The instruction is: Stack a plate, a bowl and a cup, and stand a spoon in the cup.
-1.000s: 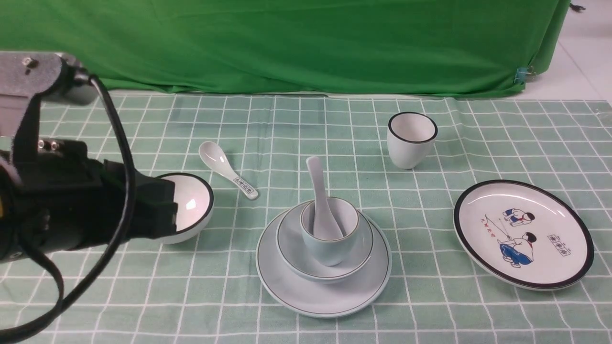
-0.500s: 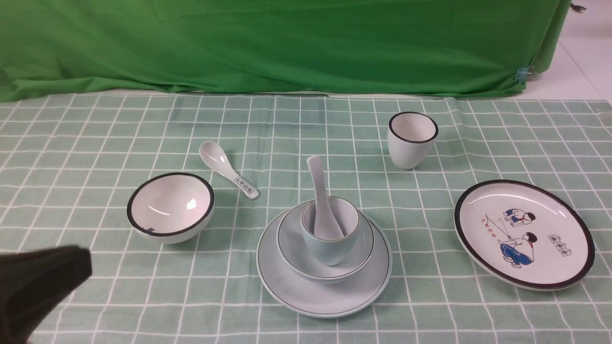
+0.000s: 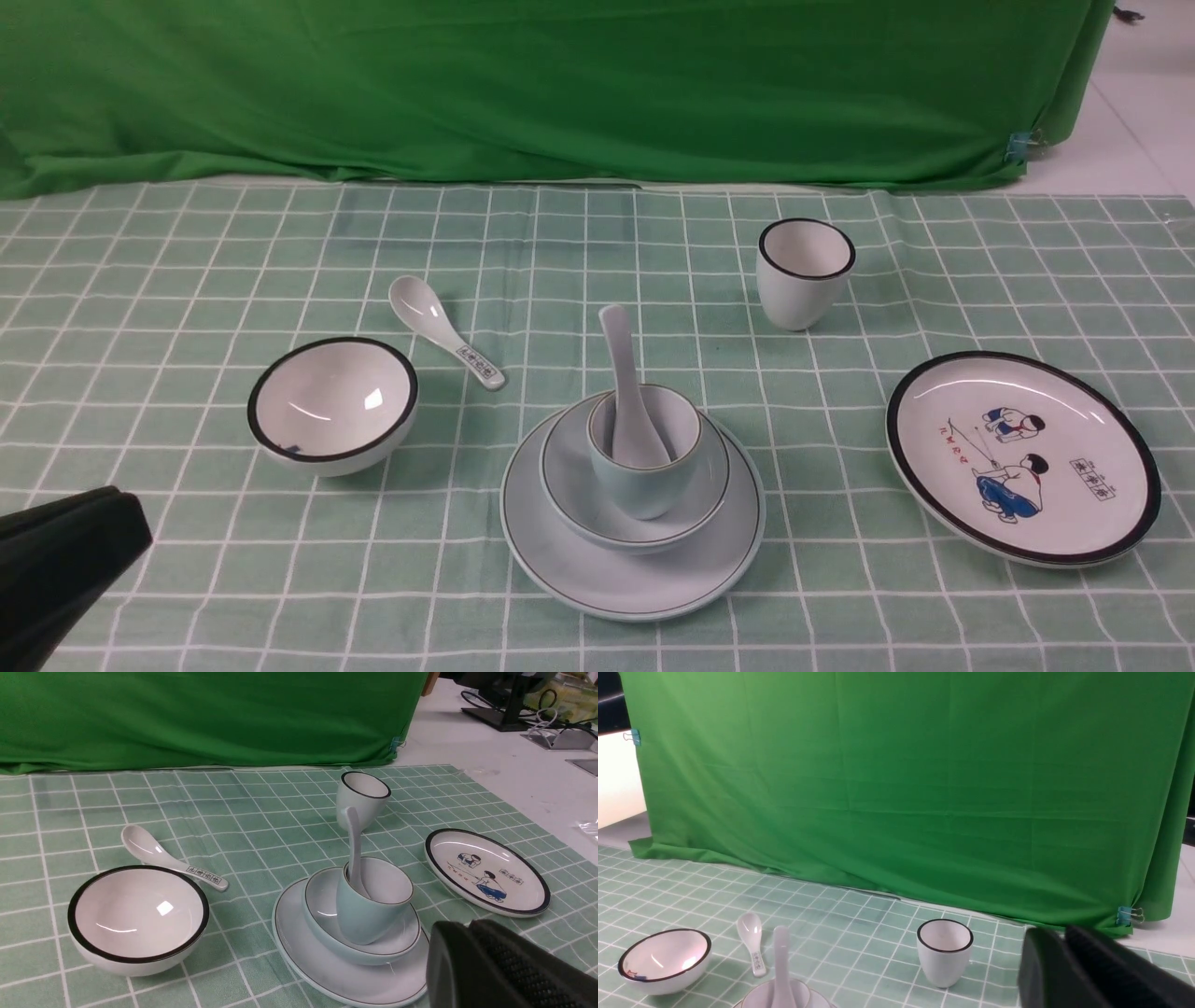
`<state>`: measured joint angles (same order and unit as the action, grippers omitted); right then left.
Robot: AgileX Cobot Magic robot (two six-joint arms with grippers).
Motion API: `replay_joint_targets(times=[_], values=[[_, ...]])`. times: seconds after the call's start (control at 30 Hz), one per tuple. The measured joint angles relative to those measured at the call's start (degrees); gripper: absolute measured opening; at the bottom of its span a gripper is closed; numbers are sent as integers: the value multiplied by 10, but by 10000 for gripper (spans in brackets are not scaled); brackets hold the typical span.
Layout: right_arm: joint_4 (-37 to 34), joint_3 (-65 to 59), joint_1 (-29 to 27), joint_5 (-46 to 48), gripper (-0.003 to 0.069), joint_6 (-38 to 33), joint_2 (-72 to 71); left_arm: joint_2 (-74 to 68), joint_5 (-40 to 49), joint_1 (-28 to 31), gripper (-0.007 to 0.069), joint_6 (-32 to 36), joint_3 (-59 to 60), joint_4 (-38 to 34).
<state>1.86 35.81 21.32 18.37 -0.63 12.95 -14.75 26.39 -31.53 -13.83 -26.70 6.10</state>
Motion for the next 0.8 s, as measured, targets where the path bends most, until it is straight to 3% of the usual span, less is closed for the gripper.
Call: replay_joint_targets(times=[0.37,0.5,0.63,0.7,0.8], values=[[0,0,0,0,120,0,0,2,-7,0,10,79,6,6],[0,0,0,0,127,0,0,18,-35,18,10,106,31,-27],[0,0,0,-1,137,0,0,68,-152,135,10,195,137,-111],[0,0,0,-1,140,0,0,81,-182,163,10,206,164,-124],[0,0,0,-2,147,0,0,113,-237,258,11,223,252,-137]])
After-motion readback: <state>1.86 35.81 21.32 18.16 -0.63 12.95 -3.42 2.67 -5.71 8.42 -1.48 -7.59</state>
